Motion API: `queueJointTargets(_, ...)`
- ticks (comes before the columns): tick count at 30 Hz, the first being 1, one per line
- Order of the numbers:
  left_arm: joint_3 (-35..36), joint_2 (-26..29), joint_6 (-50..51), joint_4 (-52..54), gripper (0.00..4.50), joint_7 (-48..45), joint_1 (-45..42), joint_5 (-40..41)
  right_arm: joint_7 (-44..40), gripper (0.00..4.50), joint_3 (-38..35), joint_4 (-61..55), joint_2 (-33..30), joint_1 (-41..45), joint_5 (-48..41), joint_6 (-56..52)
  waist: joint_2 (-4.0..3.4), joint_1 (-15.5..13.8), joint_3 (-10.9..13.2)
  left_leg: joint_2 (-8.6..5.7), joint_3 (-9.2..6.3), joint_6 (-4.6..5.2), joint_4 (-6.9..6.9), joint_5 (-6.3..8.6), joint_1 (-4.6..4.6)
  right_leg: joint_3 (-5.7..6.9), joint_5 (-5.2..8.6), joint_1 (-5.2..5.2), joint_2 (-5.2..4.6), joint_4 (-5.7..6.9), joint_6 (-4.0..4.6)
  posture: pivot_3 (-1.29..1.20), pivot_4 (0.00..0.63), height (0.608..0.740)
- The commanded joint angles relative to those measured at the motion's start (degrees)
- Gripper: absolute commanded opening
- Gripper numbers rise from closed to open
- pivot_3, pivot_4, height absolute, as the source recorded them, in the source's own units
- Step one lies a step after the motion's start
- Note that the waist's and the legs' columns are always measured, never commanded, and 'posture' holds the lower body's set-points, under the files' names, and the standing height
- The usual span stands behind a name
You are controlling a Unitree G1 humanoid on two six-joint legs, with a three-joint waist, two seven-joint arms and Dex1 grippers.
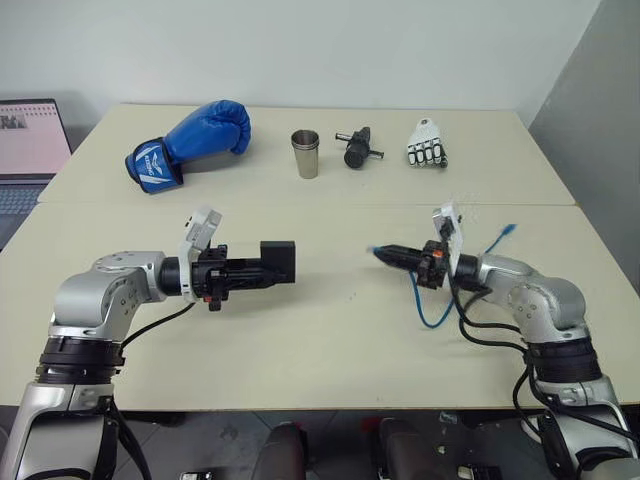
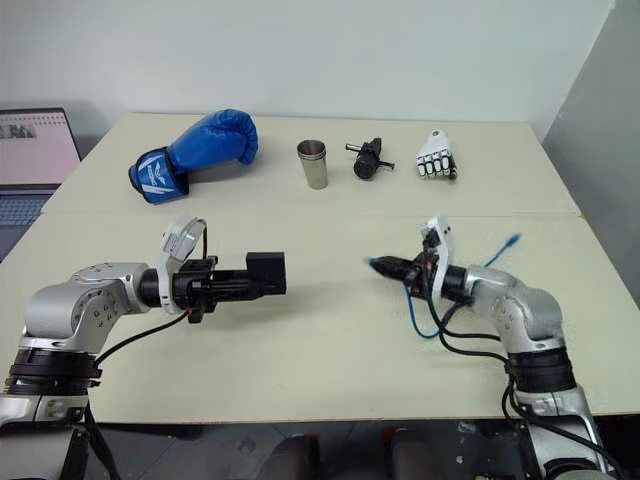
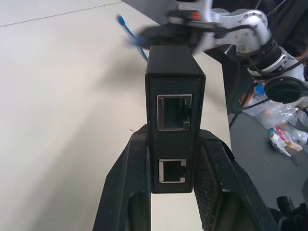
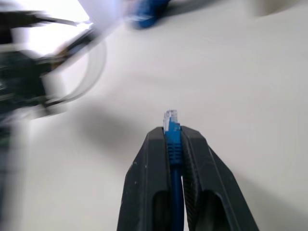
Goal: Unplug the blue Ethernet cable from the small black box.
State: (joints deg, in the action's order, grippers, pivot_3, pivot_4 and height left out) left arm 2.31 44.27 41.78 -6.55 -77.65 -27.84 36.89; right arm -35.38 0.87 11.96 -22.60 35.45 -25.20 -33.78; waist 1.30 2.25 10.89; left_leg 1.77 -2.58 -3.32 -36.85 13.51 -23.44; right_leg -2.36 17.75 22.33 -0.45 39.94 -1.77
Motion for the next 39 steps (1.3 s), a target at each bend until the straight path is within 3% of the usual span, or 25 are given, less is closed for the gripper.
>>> queueJointTargets(1, 0.8, -1.0, -0.7, 1.8, 0.80, 1.9, -0.6, 0.0, 8.7, 0.04, -0.7, 13.1, 1.9, 5.2, 9.5, 14.4, 0.01, 0.1, 0.0, 0.02, -0.02, 0.00, 0.00, 0.00, 0.00, 0.02, 0.00, -0.01, 0.01, -0.01, 0.01, 0.00, 0.150, 0.740)
queueJointTargets(4, 0.7, -1.6, -0.6, 2.0, 0.80, 2.6, -0.8, 0.0, 10.2, 0.04, -0.8, 19.4, 2.5, 7.3, 12.5, 19.3, 0.01, 0.1, 0.0, 0.01, 0.01, 0.00, 0.02, 0.00, -0.03, -0.01, 0.00, 0.00, -0.01, -0.01, 0.03, 0.00, 0.150, 0.740)
queueJointTargets(5, 0.7, -1.9, -0.6, 2.3, 0.80, 3.1, -0.8, 0.0, 10.4, 0.75, -1.1, 20.9, 2.6, 7.8, 13.0, 20.4, 0.00, 0.1, 0.0, 0.01, 0.02, -0.01, 0.01, 0.00, -0.04, -0.01, 0.00, 0.00, -0.01, -0.03, 0.03, 0.00, 0.150, 0.740)
queueJointTargets(12, 2.6, -3.9, -3.0, 2.7, 0.80, 7.8, -0.6, -0.6, 5.5, 2.32, -1.6, 18.9, 1.1, 6.7, 13.0, 23.4, 0.00, 0.1, 0.0, -0.01, 0.06, -0.01, 0.00, 0.00, -0.08, -0.04, 0.00, 0.00, -0.08, -0.04, 0.04, 0.00, 0.150, 0.740)
queueJointTargets(15, 3.9, -5.7, -6.4, 1.4, 0.80, 12.4, -1.2, -2.4, -0.1, 2.94, -0.8, 12.9, -0.6, 5.0, 11.4, 22.1, 0.00, 0.0, 0.0, -0.01, 0.03, -0.01, -0.02, 0.00, -0.07, -0.02, 0.00, 0.00, -0.08, 0.01, 0.03, 0.00, 0.150, 0.740)
queueJointTargets(20, 6.9, -10.9, -18.6, -3.9, 0.80, 27.5, -1.8, -10.5, -15.1, 4.02, 4.2, -9.3, -5.7, -0.8, 3.8, 11.6, -0.01, -0.3, 0.0, 0.00, -0.02, -0.01, -0.04, 0.00, -0.08, 0.01, 0.00, -0.01, -0.07, -0.01, 0.03, 0.00, 0.150, 0.740)
queueJointTargets(23, 8.9, -14.7, -29.2, -9.2, 0.80, 37.7, -1.6, -16.4, -18.4, 4.04, 7.2, -18.9, -8.1, -2.5, 2.5, 7.5, -0.01, -0.3, 0.0, 0.00, -0.13, -0.01, -0.06, 0.00, -0.07, 0.00, -0.01, -0.02, -0.08, 0.00, 0.03, 0.00, 0.150, 0.740)
queueJointTargets(29, 10.1, -18.4, -43.2, -17.0, 0.80, 48.8, 0.7, -23.4, -18.0, 4.04, 10.4, -24.1, -7.8, -1.9, 3.8, 4.6, 0.01, -0.5, 0.0, -0.05, -0.26, -0.01, -0.09, 0.00, -0.07, 0.06, -0.01, -0.05, -0.14, 0.00, 0.02, 0.00, 0.150, 0.740)
queueJointTargets(39, 11.4, -22.4, -46.7, -24.2, 0.80, 57.6, 3.9, -25.4, -18.3, 4.04, 13.1, -24.0, -7.2, -0.9, 5.8, 4.2, 0.04, -0.6, 0.0, -0.12, -0.28, -0.01, -0.10, 0.00, -0.09, 0.14, -0.02, -0.06, -0.24, 0.00, 0.01, 0.00, 0.150, 0.740)
